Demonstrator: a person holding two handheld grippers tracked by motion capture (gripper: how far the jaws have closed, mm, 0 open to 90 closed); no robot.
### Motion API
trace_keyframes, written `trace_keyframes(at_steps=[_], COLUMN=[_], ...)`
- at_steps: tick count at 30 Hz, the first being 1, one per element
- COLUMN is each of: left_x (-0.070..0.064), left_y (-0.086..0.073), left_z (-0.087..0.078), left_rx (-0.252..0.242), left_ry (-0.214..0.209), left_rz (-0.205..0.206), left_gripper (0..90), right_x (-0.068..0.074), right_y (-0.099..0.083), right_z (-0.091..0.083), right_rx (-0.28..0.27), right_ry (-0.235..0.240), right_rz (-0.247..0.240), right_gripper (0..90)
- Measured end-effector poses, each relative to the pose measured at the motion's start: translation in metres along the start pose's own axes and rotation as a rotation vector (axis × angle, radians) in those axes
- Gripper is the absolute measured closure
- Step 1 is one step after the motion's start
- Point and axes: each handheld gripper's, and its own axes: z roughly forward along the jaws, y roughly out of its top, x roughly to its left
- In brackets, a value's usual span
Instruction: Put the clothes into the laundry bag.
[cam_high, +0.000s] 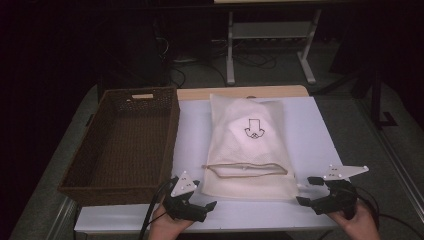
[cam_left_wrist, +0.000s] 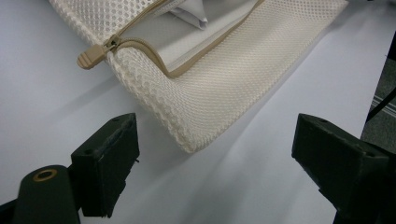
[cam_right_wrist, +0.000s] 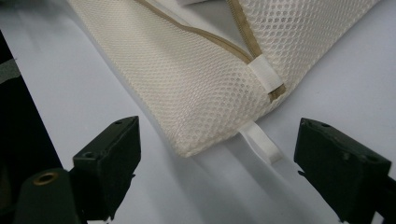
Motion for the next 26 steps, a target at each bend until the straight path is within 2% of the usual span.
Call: trace_keyframes(at_steps=[12, 22, 26], left_x=[-0.002, -0.001, -0.001], left_y=[0.0, -0.001, -0.001], left_z=[-0.002, -0.001, 0.0], left_rx=[-0.015, -0.01, -0.007], left_ry=[0.007, 0.005, 0.005], left_rz=[0.023, 0.03, 0.031], left_gripper=[14.4, 14.5, 14.5], right_x=[0.005, 0.01, 0.011], right_y=[-0.004, -0.005, -0.004], right_z=[-0.001, 0.005, 0.004], right_rx=[-0.018, 0.017, 0.01], right_ry=[-0.019, -0.038, -0.042], right_rz=[-0.009, -0.037, -0.044], right_gripper=[13.6, 13.7, 13.7])
